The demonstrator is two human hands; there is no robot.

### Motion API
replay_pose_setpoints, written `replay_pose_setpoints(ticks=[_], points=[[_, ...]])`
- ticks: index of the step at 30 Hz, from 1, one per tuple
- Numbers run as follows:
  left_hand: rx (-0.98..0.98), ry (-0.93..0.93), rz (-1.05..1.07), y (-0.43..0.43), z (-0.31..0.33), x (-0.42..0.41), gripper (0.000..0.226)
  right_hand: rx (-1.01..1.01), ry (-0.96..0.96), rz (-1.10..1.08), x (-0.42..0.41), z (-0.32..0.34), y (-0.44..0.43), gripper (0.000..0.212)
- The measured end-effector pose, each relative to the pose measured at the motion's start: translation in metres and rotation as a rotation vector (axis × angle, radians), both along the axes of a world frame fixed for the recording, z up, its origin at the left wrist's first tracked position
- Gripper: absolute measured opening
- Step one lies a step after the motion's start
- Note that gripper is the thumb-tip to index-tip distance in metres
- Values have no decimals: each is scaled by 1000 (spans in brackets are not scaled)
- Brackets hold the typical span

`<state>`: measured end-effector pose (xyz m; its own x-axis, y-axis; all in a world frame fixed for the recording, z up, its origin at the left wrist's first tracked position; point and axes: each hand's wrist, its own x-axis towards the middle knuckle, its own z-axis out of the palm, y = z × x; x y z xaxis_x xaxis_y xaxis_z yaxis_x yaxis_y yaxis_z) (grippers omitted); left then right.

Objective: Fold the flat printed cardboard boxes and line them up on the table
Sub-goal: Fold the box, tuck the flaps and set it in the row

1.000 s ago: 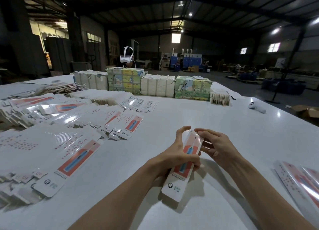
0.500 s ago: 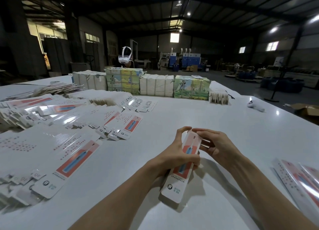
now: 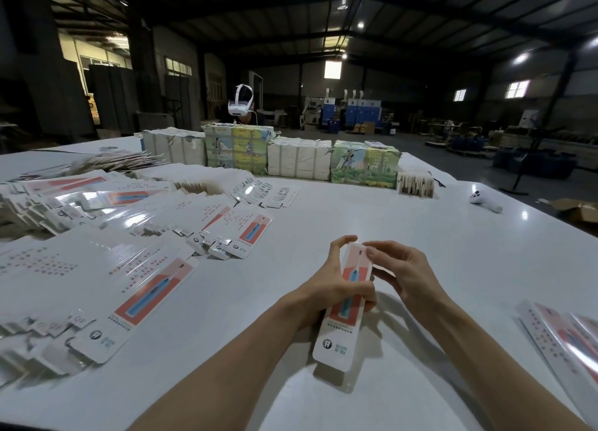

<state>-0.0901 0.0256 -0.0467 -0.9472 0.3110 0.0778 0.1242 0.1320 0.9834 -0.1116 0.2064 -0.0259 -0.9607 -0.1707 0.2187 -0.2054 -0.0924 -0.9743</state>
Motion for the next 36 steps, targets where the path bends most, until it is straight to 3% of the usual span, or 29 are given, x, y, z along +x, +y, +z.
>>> replay_pose_setpoints(ticks=[8,14,19,22,26,32,36], points=[[-30,11,14,0,4,3,85,49,52,-57,-1,-5,-4,13],[230,-73,52,8,3,3,87,121,91,-141,7,-4,-17,27],[621,-190,115,7,11,6,40,437,340,-202,12,-5,-21,28],[703,-284,70,3,13,9,55,640,411,-168,18,-5,-24,33],[656,-369,71,-2,18,13,74,935,378,-23,33,5,-30,65],[709,-379,40,2,19,16,56,1045,365,-27,48,10,-21,28],[643,-366,54,9,16,12,55,1091,375,-162,62,8,-4,35]])
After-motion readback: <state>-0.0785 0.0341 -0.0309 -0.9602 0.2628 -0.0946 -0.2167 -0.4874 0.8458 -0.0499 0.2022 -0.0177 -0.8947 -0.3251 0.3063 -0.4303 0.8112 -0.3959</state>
